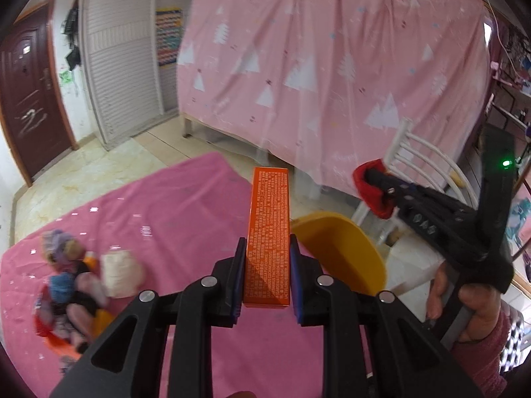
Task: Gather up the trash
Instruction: 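Carry the orange box and red item to the yellow bin with both grippers, then open both grippers over the yellow bin, dropping the items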
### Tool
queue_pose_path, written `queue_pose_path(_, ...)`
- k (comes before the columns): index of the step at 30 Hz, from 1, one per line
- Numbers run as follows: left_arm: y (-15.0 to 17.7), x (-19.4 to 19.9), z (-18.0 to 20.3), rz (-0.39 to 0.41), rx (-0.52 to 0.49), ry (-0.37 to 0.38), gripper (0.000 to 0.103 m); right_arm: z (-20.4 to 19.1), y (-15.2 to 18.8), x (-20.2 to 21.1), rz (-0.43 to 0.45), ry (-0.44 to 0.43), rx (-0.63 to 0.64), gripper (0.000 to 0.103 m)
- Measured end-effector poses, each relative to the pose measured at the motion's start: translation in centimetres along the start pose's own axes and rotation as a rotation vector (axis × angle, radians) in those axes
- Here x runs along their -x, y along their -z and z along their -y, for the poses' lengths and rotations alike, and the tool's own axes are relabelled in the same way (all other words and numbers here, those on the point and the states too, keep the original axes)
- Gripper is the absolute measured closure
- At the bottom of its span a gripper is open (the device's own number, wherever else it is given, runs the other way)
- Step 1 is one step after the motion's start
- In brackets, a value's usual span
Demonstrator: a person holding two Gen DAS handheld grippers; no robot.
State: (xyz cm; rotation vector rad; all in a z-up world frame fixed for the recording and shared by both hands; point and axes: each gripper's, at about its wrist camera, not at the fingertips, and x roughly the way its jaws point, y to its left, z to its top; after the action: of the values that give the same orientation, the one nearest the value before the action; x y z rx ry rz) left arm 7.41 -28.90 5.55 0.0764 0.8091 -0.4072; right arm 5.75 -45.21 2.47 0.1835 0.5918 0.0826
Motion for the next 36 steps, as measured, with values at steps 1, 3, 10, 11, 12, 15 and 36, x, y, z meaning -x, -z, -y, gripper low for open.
queue_pose_path(1, -0.1, -0.6, 0.6, -0.013, -0.004, 0.01, 0.086, 0.7, 0.4, -0.5, -0.013, 0.005, -0.009, 0.088)
queue_pose_path(3, -0.4, -1.9, 1.9, -0.036, -0.009, 0.027, 0.086, 1.6, 0.9, -1.1, -0.036, 0.012, -0.019, 0.088)
queue_pose_path(10, -1.5, -6.5, 5.4, -0.101, -0.03, 0.051, 0.086, 5.0, 2.6, -4.6, -0.142, 0.007, -0.073, 0.087)
queue_pose_path(11, -1.7, -7.1, 5.6, -0.105, -0.024, 0.054, 0.086, 5.5, 2.8, -5.2, -0.16, 0.01, -0.084, 0.085)
queue_pose_path(12, -1.9, -7.8, 6.0, -0.114, -0.024, 0.059, 0.086, 5.9, 3.2, -5.7, -0.178, 0.015, -0.092, 0.084)
queue_pose_path(15, -2.3, -9.4, 6.5, -0.133, -0.013, 0.064, 0.084, 6.6, 3.5, -6.7, -0.208, 0.004, -0.114, 0.08)
queue_pose_path(36, -2.6, -4.4, 2.0, -0.052, 0.17, 0.096, 0.034, 3.4, 1.9, -3.9, -0.138, -0.033, -0.082, 0.044)
